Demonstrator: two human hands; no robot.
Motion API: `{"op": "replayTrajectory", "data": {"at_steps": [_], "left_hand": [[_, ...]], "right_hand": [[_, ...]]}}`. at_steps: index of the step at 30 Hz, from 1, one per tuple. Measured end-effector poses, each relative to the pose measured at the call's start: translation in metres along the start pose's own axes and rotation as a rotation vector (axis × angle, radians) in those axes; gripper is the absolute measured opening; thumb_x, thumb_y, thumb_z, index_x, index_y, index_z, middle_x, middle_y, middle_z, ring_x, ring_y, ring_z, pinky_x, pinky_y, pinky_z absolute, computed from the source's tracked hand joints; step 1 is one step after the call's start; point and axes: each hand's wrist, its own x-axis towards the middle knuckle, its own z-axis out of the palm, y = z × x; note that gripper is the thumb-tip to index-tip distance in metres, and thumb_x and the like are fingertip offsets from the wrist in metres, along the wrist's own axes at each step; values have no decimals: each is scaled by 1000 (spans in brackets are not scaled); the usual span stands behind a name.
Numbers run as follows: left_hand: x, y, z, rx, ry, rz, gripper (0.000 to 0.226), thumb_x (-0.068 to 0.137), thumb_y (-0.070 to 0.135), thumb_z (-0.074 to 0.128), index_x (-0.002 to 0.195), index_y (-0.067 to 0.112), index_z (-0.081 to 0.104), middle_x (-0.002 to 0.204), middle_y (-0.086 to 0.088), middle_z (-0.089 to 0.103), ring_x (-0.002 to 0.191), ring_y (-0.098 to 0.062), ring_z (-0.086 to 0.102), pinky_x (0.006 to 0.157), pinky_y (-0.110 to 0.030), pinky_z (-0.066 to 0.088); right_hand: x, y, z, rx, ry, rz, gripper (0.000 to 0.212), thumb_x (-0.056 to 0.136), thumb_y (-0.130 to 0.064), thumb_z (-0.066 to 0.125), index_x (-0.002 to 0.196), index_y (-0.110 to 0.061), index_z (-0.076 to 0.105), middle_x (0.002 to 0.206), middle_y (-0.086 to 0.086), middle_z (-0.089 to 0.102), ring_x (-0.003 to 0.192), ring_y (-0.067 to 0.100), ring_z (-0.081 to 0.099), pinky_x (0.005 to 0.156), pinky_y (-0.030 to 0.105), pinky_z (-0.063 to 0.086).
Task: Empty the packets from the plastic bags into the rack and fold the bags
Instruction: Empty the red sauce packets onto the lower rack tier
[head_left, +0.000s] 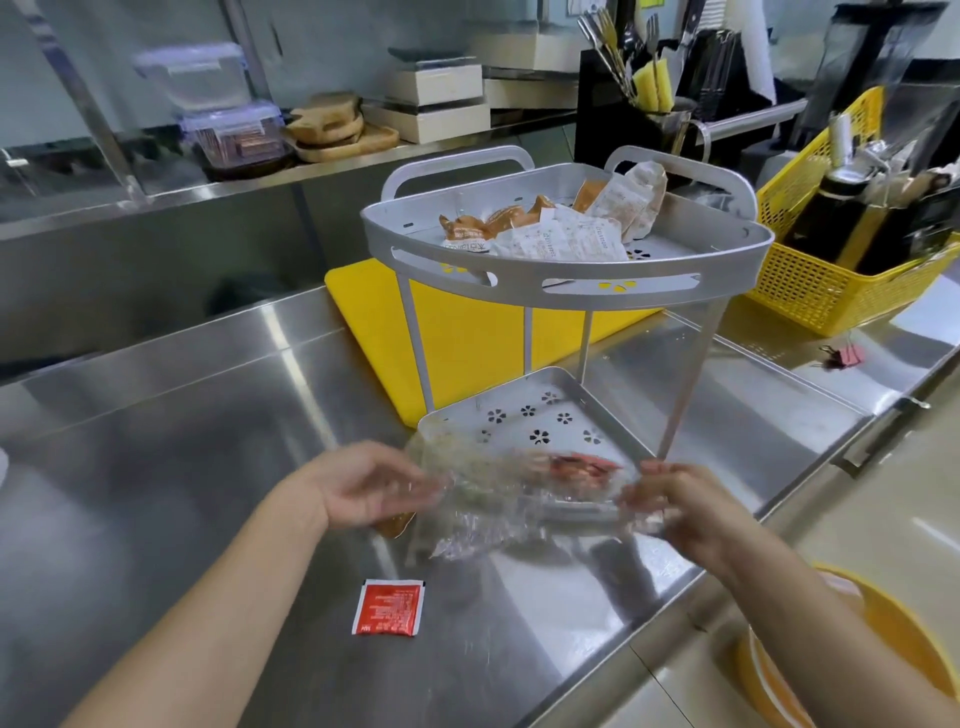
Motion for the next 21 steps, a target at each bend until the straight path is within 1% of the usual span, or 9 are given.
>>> {"op": "replayTrajectory", "data": {"at_steps": [3, 5, 7, 9, 12, 13, 16, 19, 21], "left_hand": [[2, -23, -9, 43, -28, -81, 34, 76, -23, 37, 94, -3, 58, 80, -16, 73, 71, -24, 73, 64, -37, 61], [5, -24, -9, 44, -45, -106, 34, 75, -19, 44, 98, 1, 59, 83, -13, 73, 76, -24, 73, 69, -44, 60], [8, -16, -1, 57, -5, -109, 18, 76, 3, 61, 94, 5, 62, 80, -11, 72, 71, -22, 70, 64, -39, 60], [16, -7, 13, 72, 94, -93, 25, 76, 31, 70, 87, 10, 60, 76, -8, 69, 62, -20, 65, 53, -29, 56], [31, 4, 31, 92, 287, -13, 24, 81, 25, 70, 72, 10, 54, 58, -4, 61, 43, -13, 61, 38, -20, 46], [34, 9, 34, 76, 280, 6, 22, 81, 17, 69, 68, 11, 52, 57, -4, 61, 48, -14, 62, 40, -22, 48], [30, 31, 40, -42, 125, 86, 24, 78, 10, 65, 60, 12, 51, 92, -12, 58, 78, -25, 64, 56, -37, 57], [17, 53, 48, -141, -18, 230, 34, 84, 11, 55, 51, 10, 48, 89, -17, 68, 79, -27, 71, 78, -44, 58], [5, 60, 57, -136, -54, 310, 29, 86, 12, 52, 58, 11, 46, 84, -19, 72, 81, -27, 72, 84, -46, 55]], "right_hand": [[-7, 22, -7, 87, -5, 199, 17, 71, 15, 49, 84, 8, 58, 61, 20, 61, 46, 28, 62, 45, 39, 56], [-13, 21, -8, 64, -46, 323, 10, 74, 1, 54, 78, 3, 62, 56, 15, 61, 46, 29, 63, 45, 45, 57], [-9, 14, -10, 30, -77, 369, 17, 81, -17, 54, 79, -2, 62, 56, 10, 58, 46, 26, 62, 52, 45, 58], [-2, 7, -7, -2, -77, 369, 29, 85, -32, 55, 79, -4, 62, 56, 7, 58, 43, 22, 60, 51, 38, 57], [5, -1, 2, 53, -84, 354, 18, 80, -20, 61, 84, -3, 62, 58, 11, 68, 43, 22, 63, 43, 32, 56], [6, -4, 4, 76, -93, 336, 19, 74, -15, 64, 88, -2, 63, 63, 12, 71, 46, 23, 64, 44, 32, 57], [11, -22, 5, 131, -130, 237, 19, 83, -14, 55, 82, -2, 69, 69, 11, 73, 55, 22, 69, 50, 35, 58], [10, -43, 5, 188, -194, 48, 16, 86, -16, 52, 87, -7, 66, 73, 6, 73, 66, 18, 70, 61, 32, 58], [8, -54, 6, 209, -216, -34, 16, 87, -16, 51, 90, -8, 66, 79, 6, 73, 75, 19, 68, 76, 37, 55]]}}
